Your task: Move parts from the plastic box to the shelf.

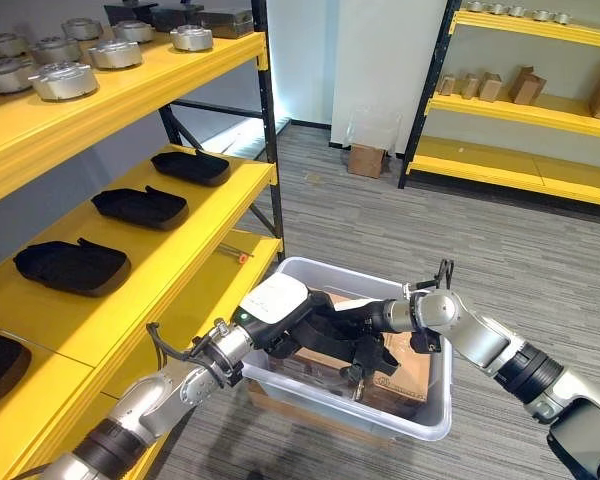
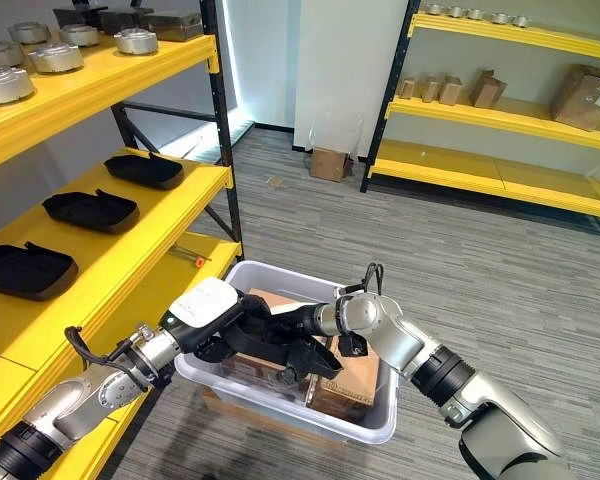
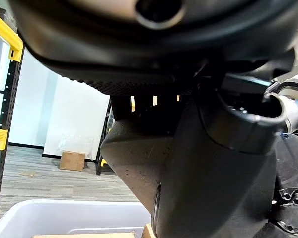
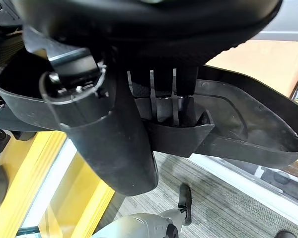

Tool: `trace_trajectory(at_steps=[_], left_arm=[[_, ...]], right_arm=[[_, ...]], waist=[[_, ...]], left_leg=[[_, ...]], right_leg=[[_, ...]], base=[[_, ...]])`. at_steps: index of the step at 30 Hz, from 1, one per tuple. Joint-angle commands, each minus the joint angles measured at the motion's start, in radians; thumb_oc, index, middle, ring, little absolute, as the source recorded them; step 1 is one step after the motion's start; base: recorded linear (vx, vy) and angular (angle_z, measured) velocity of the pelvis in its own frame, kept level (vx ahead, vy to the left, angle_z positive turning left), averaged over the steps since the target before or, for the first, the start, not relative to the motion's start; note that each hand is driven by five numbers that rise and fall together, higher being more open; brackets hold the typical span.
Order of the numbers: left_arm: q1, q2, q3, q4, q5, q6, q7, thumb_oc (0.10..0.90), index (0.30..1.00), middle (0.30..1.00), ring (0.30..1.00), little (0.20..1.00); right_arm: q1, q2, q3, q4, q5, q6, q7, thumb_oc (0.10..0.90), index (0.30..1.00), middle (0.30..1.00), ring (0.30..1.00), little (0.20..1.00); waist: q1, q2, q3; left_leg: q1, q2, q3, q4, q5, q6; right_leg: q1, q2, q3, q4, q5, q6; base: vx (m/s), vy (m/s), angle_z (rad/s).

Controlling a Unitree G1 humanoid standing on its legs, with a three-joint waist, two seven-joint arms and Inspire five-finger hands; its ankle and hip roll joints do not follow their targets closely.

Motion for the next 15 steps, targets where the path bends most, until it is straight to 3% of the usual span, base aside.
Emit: trace_trajectory(at_steps=[1, 4, 14, 15], left_arm=[[-0.119, -0.017, -0.014, -0.053, -0.081, -0.064, 0.044, 0.4, 0.3, 0.3, 0.3, 0.3], [-0.115, -0.015, -0.011, -0.052, -0.07, -0.084, 0.048, 0.4, 0.3, 0.3, 0.3, 0.3], [-0.141, -0.007, -0.029, -0.048, -0.054, -0.049, 0.042, 0.4, 0.3, 0.3, 0.3, 0.3], [-0.134, -0.004, -0.024, -0.045, -0.049, -0.048, 0.043, 0.4, 0.3, 0.3, 0.3, 0.3]], right_arm=[[-0.171, 0.011, -0.091, -0.055, 0.037, -0.067, -0.064, 0.4, 0.3, 0.3, 0.3, 0.3], [-0.184, 0.019, -0.085, -0.028, 0.039, -0.076, -0.064, 0.4, 0.3, 0.3, 0.3, 0.3], [-0.192, 0.03, -0.082, -0.019, 0.066, -0.018, -0.079, 0.4, 0.3, 0.3, 0.3, 0.3], [-0.188, 0.032, -0.084, -0.014, 0.088, -0.011, -0.095, 0.612, 0.596, 0.596, 0.596, 0.596]], waist=[[0.004, -0.006, -0.04], [0.004, -0.005, -0.039], [0.003, 0.0, -0.041], [0.004, 0.001, -0.041]], left_leg=[[0.027, 0.072, -0.022, -0.002, -0.045, -0.038], [0.028, 0.072, -0.023, -0.002, -0.043, -0.039], [0.028, 0.069, -0.024, -0.002, -0.045, -0.036], [0.028, 0.069, -0.024, -0.002, -0.044, -0.037]], right_leg=[[-0.026, -0.06, -0.114, 0.132, -0.079, 0.012], [-0.025, -0.06, -0.114, 0.133, -0.078, 0.013], [-0.027, -0.061, -0.117, 0.135, -0.079, 0.011], [-0.026, -0.062, -0.117, 0.134, -0.079, 0.011]], base=[[0.0, 0.0, 0.0], [0.0, 0.0, 0.0], [0.0, 0.0, 0.0], [0.0, 0.0, 0.0]])
